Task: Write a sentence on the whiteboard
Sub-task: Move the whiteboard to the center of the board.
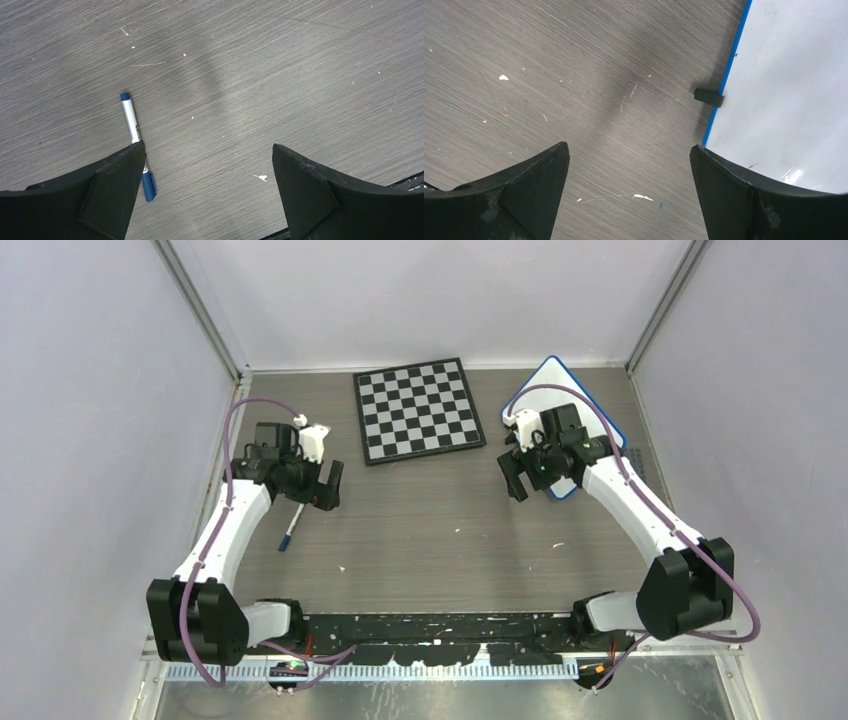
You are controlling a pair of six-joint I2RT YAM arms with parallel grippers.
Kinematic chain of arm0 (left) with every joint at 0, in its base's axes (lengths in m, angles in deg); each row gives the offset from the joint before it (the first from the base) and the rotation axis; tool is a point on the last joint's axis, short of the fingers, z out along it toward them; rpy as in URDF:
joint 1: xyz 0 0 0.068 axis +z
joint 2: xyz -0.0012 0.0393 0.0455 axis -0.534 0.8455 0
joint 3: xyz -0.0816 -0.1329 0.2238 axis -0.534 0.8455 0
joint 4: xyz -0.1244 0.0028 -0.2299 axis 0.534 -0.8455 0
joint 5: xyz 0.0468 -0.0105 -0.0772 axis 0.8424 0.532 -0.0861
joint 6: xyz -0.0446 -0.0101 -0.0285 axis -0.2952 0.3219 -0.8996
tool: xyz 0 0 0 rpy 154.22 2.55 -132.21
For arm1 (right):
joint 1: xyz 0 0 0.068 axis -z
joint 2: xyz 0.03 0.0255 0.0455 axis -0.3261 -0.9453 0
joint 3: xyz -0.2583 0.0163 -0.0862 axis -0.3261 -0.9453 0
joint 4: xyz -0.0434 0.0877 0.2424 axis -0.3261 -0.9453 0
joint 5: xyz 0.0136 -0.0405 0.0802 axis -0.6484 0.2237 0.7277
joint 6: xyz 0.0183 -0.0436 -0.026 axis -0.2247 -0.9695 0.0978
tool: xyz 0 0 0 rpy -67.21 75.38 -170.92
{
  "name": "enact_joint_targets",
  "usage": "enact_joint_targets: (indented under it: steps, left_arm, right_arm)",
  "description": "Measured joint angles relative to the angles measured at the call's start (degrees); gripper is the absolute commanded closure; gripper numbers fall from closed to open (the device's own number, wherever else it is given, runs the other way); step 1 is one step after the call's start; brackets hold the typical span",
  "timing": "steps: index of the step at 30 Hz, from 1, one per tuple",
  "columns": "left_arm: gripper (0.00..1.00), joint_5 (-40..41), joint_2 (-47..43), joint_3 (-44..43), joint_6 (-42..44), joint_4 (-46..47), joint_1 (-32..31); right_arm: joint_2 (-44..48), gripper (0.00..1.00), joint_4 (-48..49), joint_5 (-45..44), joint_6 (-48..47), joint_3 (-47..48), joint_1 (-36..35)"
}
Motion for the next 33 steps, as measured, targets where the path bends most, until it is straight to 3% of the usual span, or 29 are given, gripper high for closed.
enact_joint_targets:
  steps: [12, 22, 33]
  left_arm:
    - [0.0, -4.28, 3.23, -2.64, -1.22, -1.68, -0.26]
    - [0.0, -6.51, 3.3, -2.89, -1.62, -2.56, -0.26]
    - [0.0, -7.04, 3.3, -2.89, -1.77, -2.56, -0.26]
  right_arm:
    - [-18.03, 0.17, -9.7, -3.93, -29.05, 13.73, -2.36]
    - [-25.68, 0.34, -11.72, -11.56, -45.9, 13.73, -5.46]
    - [-27.63, 0.4, -5.64, -19.41, -57.46, 6.34, -5.75]
